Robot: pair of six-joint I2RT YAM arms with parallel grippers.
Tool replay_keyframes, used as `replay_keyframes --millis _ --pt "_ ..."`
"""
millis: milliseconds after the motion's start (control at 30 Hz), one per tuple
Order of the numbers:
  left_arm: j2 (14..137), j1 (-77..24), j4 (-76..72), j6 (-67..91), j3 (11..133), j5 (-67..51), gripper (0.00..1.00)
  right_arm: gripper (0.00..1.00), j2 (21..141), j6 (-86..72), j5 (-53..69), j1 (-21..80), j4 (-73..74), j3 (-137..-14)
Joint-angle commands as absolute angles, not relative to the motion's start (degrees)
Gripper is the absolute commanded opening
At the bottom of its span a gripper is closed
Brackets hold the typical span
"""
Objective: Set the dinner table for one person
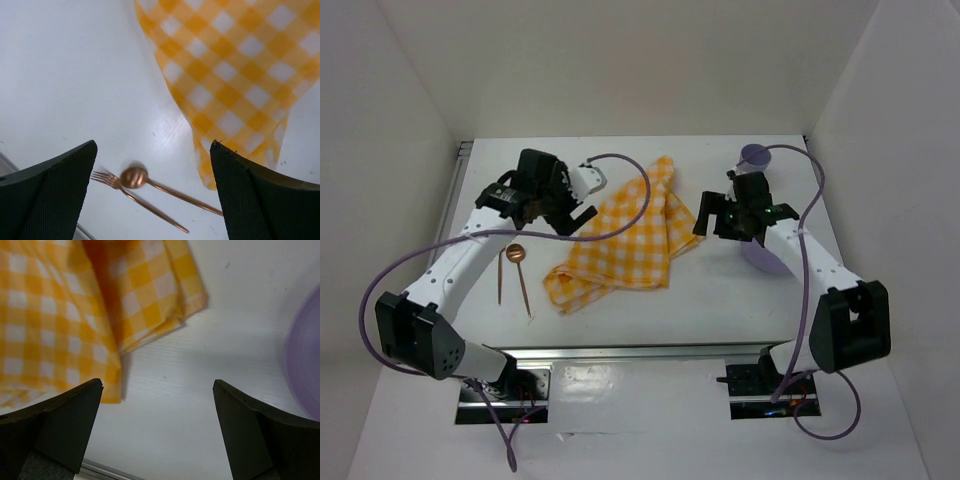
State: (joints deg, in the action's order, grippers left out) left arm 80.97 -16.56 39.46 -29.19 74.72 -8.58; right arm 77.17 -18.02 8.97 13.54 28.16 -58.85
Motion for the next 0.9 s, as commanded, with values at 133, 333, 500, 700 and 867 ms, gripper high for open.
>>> replay_keyframes --millis 133,333,500,700,867 --pt "82.18 -35.56 38.07 -34.72 76.12 -0.44 1.00 1.00 86.38 -21.09 -1.31 15.38 23.66 -62.48" --pt "85.85 -43.13 28.67 -34.01 67.95 1.66 1.00 1.00 93.86 -23.46 -3.33 17.84 20.39 -64.95" --pt "92.36 -49.83 21.45 -29.99 69.15 4.66 1.00 1.00 99.05 -29.87 -8.88 17.84 22.24 -66.53" --pt "102.56 -50.97 21.97 -22.16 76.03 0.62 1.00 0.99 102.39 -31.29 -9.93 17.84 19.34 -67.23" --pt "105.55 -51.50 20.13 -20.92 74.62 -2.19 1.00 0.98 105.73 -29.97 -7.12 17.84 19.34 -70.04"
